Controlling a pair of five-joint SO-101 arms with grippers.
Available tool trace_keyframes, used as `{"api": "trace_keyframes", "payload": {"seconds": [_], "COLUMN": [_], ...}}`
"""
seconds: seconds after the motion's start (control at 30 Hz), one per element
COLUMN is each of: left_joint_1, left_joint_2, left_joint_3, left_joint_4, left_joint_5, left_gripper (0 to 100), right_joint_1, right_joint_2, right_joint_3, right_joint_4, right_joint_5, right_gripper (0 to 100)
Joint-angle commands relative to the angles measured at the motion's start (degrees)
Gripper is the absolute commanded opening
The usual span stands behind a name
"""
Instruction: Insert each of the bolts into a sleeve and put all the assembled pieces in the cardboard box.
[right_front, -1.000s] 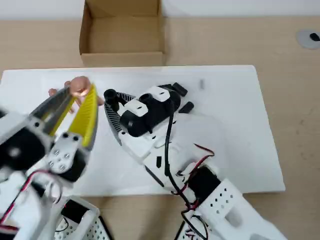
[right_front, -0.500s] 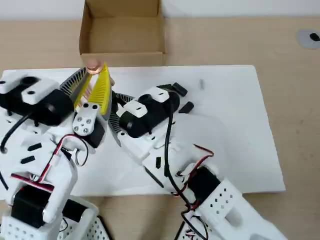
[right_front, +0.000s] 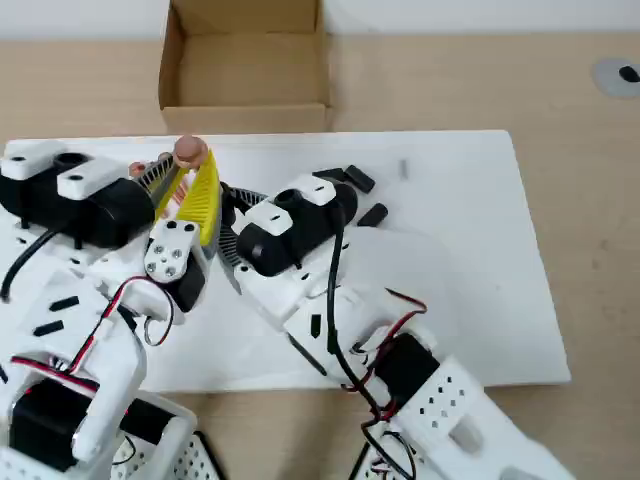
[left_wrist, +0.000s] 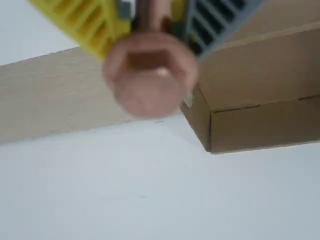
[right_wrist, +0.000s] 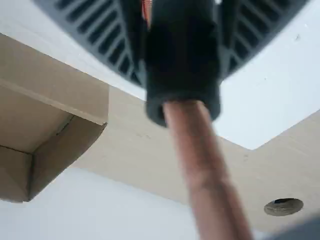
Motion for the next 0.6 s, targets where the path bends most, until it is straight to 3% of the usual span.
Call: {"api": "trace_keyframes", "payload": {"seconds": [0.0, 0.27, 0.57], "left_joint_1": [-0.9, -0.9, -0.9], "left_joint_2": [-0.1, -0.1, -0.4], "left_joint_3": [-3.2, -2.9, -3.3], "left_joint_4": [0.1, 3.0, 4.3], "left_joint_5": [0.4, 0.6, 0.6], "left_gripper": [1, 7, 8], "right_joint_1": [-0.7, -0.6, -0.5], "right_joint_2": [-1.5, -1.5, -1.5], "right_joint_3": [-0.5, -0.5, -0.5], "right_joint_4": [-1.8, -1.8, -1.7], "right_joint_5": [-0.3, -0.3, -0.2], "right_gripper": [0.9, 0.9, 0.9]}}
